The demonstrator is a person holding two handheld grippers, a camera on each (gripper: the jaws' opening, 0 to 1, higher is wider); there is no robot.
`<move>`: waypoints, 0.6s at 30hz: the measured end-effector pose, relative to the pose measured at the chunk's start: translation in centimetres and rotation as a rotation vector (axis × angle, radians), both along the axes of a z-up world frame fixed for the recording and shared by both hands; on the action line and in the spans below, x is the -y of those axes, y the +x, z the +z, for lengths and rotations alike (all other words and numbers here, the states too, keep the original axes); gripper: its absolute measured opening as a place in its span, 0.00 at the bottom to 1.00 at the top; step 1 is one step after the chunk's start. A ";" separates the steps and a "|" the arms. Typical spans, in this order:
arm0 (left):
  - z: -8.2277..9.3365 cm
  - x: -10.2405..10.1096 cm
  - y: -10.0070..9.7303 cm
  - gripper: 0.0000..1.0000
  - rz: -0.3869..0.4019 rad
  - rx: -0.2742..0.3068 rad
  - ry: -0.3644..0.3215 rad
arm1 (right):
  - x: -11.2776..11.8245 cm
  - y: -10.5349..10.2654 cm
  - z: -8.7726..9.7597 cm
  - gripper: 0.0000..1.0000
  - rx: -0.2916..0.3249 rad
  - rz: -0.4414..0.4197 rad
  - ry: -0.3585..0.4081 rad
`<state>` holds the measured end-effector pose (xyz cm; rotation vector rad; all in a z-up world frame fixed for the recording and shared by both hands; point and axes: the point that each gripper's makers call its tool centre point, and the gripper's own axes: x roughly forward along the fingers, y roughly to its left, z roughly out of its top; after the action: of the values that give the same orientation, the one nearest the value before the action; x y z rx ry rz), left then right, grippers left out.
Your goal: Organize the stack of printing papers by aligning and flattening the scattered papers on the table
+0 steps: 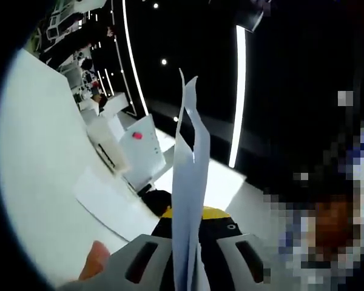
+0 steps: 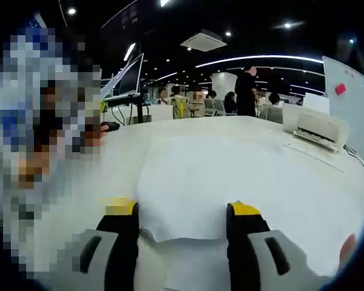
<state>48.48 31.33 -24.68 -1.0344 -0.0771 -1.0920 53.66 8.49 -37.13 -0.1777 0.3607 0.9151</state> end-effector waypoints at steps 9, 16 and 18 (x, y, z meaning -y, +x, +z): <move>0.0 -0.2 0.2 0.06 0.000 -0.001 0.001 | -0.4 -0.4 0.1 0.32 0.006 0.031 0.011; -0.1 0.1 0.0 0.06 0.000 -0.003 0.001 | -0.9 -0.9 0.3 0.20 0.032 0.058 -0.005; -0.1 0.3 -0.1 0.06 0.001 -0.003 0.002 | -1.0 -1.1 0.4 0.17 0.069 0.077 -0.047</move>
<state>48.37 31.05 -24.79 -1.0343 -0.0738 -1.0897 52.54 9.50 -36.75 -0.2675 0.3129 0.9744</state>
